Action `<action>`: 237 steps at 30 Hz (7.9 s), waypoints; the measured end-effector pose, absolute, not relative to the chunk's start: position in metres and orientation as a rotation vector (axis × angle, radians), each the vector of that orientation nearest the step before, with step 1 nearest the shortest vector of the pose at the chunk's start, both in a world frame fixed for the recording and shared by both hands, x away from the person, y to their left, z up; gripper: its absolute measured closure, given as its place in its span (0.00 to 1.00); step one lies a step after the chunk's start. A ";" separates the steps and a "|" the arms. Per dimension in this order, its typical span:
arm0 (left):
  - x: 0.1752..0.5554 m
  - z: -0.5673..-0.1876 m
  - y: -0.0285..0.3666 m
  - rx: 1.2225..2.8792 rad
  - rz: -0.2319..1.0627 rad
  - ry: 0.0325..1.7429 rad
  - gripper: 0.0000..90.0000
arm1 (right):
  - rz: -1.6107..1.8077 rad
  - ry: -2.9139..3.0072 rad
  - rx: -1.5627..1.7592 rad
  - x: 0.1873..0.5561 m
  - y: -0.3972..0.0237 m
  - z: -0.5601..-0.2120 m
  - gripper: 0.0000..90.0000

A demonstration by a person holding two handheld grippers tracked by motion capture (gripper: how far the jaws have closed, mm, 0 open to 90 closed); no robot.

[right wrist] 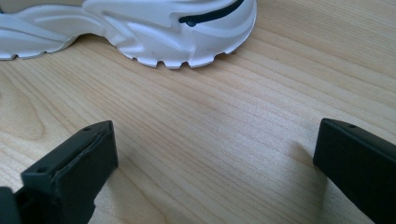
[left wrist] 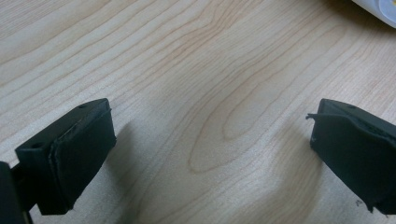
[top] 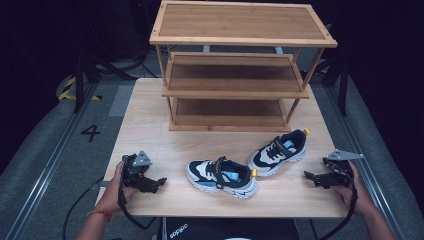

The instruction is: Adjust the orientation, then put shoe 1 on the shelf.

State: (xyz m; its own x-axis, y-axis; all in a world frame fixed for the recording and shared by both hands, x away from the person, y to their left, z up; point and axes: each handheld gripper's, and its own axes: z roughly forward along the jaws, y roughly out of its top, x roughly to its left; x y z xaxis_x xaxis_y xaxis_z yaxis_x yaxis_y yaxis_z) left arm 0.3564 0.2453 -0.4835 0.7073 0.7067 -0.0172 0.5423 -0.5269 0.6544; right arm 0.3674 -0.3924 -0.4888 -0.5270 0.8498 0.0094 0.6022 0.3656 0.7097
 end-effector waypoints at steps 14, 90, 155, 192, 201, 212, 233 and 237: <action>0.337 -0.476 0.235 2.251 0.339 1.005 0.22 | 0.955 2.269 1.272 0.367 -0.393 -0.489 0.00; 0.319 -0.379 0.062 2.342 0.172 0.353 0.45 | 0.950 2.262 1.283 0.364 -0.395 -0.489 0.00; 0.346 -0.384 0.020 2.834 -0.169 -0.021 0.84 | 0.959 2.274 1.268 0.366 -0.395 -0.489 0.00; 0.413 -0.224 0.001 2.811 0.160 -0.059 0.84 | 0.957 2.278 1.262 0.365 -0.395 -0.489 0.00; 0.462 -0.210 -0.009 2.842 0.200 -0.134 0.82 | 0.955 2.280 1.260 0.364 -0.396 -0.489 0.00; 0.513 -0.214 -0.011 2.877 0.188 -0.005 0.81 | 0.955 2.284 1.254 0.364 -0.396 -0.489 0.00; 0.516 -0.214 0.022 2.597 0.545 0.259 0.42 | 0.950 2.279 1.258 0.363 -0.395 -0.489 0.00; 0.504 -0.212 0.033 2.484 0.624 0.346 0.34 | 0.950 2.278 1.259 0.363 -0.395 -0.489 0.00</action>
